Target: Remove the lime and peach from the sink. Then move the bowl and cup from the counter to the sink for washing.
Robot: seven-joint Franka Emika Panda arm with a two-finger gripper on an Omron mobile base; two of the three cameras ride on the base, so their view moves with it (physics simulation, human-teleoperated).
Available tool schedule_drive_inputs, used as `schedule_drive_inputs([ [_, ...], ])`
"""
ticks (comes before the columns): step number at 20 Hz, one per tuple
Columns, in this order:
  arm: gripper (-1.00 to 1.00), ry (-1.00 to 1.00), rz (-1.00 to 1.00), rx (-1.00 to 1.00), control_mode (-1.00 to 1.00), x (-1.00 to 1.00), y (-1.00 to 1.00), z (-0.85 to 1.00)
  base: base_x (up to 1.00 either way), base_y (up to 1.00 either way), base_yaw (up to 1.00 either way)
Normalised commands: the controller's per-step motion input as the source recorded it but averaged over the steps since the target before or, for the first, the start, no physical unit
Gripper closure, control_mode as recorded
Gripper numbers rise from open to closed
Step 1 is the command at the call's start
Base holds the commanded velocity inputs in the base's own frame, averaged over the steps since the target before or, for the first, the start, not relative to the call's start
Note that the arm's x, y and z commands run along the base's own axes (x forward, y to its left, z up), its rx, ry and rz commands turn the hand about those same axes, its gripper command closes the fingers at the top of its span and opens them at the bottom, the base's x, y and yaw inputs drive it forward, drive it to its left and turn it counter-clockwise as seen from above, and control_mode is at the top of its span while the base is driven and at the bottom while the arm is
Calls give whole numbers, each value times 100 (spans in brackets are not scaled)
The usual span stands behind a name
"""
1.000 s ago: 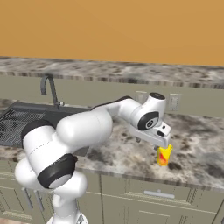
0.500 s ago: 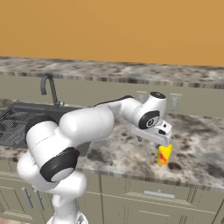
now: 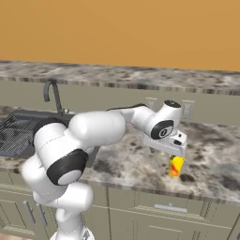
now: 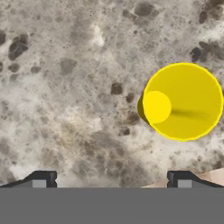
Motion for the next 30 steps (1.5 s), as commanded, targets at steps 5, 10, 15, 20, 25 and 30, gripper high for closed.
schedule_drive_inputs([
  [5, -100, 0, 5, 0, -100, 13, -3, -10, 0, 0, 0],
  [10, -100, 0, 4, 0, -100, 14, -6, -10, 0, 0, 0],
  [15, -100, 1, 3, 0, -100, 14, -11, -10, 0, 0, 0],
  [20, -100, 2, 3, 0, -100, 15, -12, -11, 0, 0, 0],
  [25, -100, 1, 3, 0, -100, 13, -8, -10, 0, 0, 0],
  [30, -100, 2, 2, 0, -100, 15, -8, -9, 0, 0, 0],
])
